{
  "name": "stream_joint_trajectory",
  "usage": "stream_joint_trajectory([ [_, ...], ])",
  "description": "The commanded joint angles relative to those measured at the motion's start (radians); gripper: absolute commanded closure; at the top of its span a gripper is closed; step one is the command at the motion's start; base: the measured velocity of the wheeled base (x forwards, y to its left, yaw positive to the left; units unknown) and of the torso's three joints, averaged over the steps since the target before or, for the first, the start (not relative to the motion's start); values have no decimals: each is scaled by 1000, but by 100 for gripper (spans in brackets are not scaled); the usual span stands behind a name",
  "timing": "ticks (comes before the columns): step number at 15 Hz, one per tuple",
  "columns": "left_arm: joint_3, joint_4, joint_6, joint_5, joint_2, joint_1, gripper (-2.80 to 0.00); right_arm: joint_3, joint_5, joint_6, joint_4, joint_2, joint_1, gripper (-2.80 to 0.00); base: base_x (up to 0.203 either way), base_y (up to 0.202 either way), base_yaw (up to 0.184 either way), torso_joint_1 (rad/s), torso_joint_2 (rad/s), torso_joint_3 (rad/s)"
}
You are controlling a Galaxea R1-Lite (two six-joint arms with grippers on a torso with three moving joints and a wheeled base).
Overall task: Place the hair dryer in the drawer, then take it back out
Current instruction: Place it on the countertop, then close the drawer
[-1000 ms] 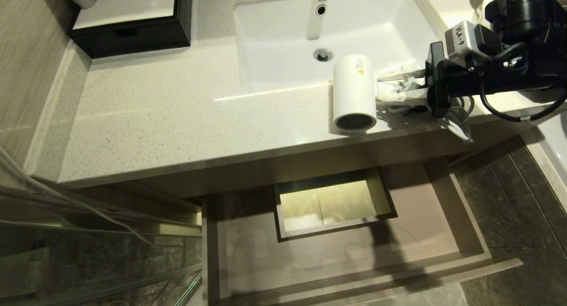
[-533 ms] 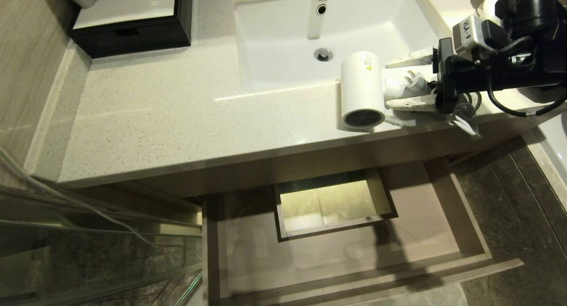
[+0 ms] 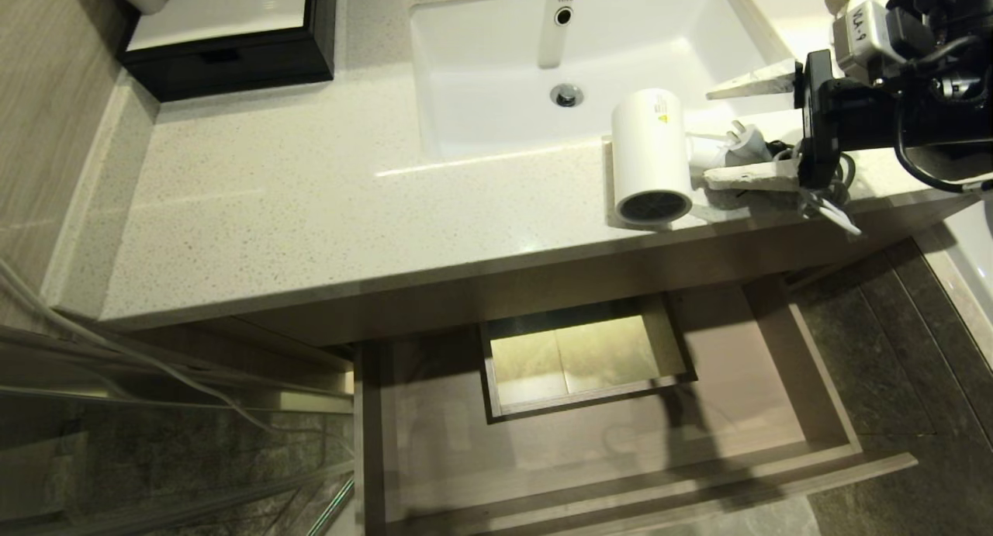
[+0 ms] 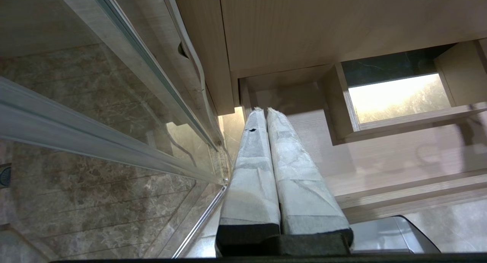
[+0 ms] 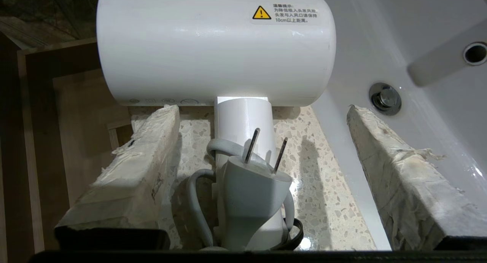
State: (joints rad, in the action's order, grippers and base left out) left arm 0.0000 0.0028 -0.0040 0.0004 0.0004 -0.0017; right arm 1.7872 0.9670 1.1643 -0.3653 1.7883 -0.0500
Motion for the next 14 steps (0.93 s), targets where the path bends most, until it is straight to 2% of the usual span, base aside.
stream_joint_trajectory([
  [1,2,-1,-1,1,0,0,0,-2,10,5,-1,-25,-1,-280,0,0,0,0,0,0],
  [2,2,0,-1,1,0,0,0,0,15,-1,-1,-29,1,-280,0,0,0,0,0,0],
  [3,0,0,-1,1,0,0,0,-1,33,-16,-1,-38,2,0,0,0,0,0,0,0],
  [5,1,0,-1,1,0,0,0,7,37,-40,2,-59,3,0,0,0,0,0,0,0],
  [7,0,0,-1,1,0,0,0,22,-47,-112,6,-94,23,0,0,0,0,0,0,0],
  [11,1,0,-1,0,0,0,0,31,-455,-390,14,-194,52,0,0,0,0,0,0,0],
  [14,0,0,-1,0,0,0,0,0,-723,-449,15,-295,55,0,0,0,0,0,0,0],
])
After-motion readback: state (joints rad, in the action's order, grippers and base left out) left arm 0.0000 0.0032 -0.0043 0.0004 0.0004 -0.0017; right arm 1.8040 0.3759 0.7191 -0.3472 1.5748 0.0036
